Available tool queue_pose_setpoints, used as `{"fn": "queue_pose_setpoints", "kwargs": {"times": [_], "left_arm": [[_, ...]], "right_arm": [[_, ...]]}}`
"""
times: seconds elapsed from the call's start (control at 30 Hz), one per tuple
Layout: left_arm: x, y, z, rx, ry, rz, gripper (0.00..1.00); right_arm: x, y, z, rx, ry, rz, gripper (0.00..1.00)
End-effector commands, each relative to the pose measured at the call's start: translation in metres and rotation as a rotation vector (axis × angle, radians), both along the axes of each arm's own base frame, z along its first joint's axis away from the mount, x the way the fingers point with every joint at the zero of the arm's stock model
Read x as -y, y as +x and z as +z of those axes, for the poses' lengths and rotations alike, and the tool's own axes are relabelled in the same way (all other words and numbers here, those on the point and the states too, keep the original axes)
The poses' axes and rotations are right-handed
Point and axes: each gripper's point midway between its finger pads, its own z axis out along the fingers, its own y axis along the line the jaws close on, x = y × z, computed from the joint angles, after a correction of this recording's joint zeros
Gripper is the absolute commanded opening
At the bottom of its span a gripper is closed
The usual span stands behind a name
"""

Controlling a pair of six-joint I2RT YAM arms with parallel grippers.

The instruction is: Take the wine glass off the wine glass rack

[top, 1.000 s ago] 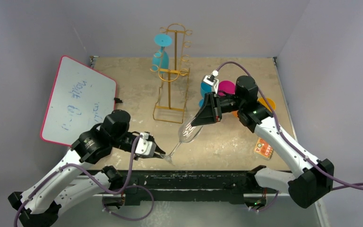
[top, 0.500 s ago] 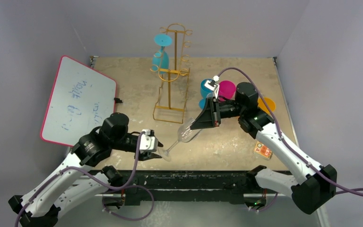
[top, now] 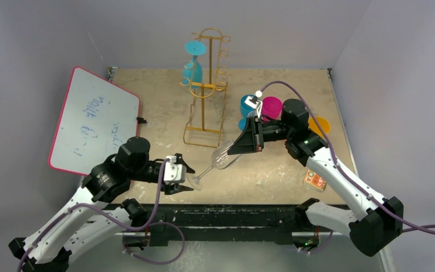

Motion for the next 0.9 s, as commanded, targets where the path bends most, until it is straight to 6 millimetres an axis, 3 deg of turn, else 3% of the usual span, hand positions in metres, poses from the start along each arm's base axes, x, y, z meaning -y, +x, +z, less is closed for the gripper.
{"fn": "queue_pose_setpoints", "kwargs": {"times": [0.0, 0.17, 0.47, 0.87], "left_arm": [[0.003, 0.005, 0.011, 0.026, -0.036, 0.016, 0.52], [0.003, 0.014, 0.016, 0.038, -0.057, 0.074, 0.65], [-0.002, 0.035, 0.035, 0.083, -0.145, 0.235, 0.73], [-0.042, 0.093, 0.072, 0.026, -0.471, 0.768, 0.78]], "right_arm": [[-0.001, 0.000, 0.009, 0.058, 0.028, -0.008, 0.00], [0.000, 0.005, 0.000, 0.052, -0.009, -0.042, 0.00], [0.002, 0.013, -0.016, 0.035, -0.074, -0.110, 0.00], [0.012, 0.020, -0.029, 0.034, -0.170, -0.213, 0.00]]}}
